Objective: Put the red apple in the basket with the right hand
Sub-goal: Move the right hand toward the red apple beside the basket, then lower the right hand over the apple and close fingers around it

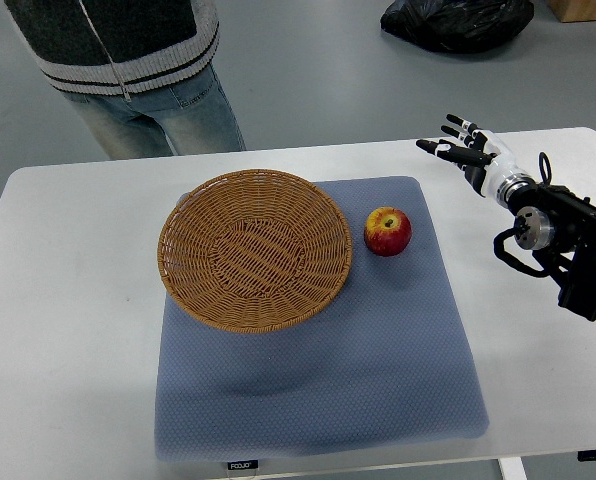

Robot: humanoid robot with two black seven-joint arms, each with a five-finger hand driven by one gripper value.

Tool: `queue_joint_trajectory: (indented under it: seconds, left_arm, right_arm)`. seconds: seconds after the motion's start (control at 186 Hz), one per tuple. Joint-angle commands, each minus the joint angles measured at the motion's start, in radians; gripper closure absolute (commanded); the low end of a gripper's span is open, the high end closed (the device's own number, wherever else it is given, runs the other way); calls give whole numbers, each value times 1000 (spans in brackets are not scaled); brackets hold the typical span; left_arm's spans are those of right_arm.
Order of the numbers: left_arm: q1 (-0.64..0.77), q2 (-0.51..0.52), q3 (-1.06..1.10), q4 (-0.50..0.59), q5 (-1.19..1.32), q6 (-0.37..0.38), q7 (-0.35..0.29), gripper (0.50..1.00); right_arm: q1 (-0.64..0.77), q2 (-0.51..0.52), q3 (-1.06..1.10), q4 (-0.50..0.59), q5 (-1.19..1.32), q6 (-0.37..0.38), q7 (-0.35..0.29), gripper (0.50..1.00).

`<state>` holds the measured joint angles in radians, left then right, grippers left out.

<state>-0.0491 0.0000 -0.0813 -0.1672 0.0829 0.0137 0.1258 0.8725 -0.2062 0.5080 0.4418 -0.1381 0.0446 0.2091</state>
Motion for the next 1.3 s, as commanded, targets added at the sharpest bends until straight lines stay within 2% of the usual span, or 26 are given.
queue_joint_trajectory:
  seconds: [0.0,0.399,0.577,0.83,0.889,1.17,1.294]
  left_arm:
    - [0,0,0,0,1,-1,0,500]
    - [0,0,0,0,2,0,0,500]
    - [0,0,-2,0,2,0,0,500]
    - [0,0,-2,-2,2,0,0,500]
    - [0,0,-2,-2,2,0,0,500]
    - [0,0,-2,-2,2,0,0,500]
    - [0,0,0,0,2,0,0,500]
  right_arm:
    - [-1,-5,0,0,0,8,-1,579]
    - [-1,-12,-19,0,-23,52,-1,579]
    - [0,-35,-22,0,-66,120,-1,581]
    - [5,-64,-23,3,-129,175,1,581]
    - [6,-74,-23,3,-212,204,13,581]
    - [17,-74,-23,11,-422,248,49,581]
    - [31,-76,-25,18,-564,304,81,583]
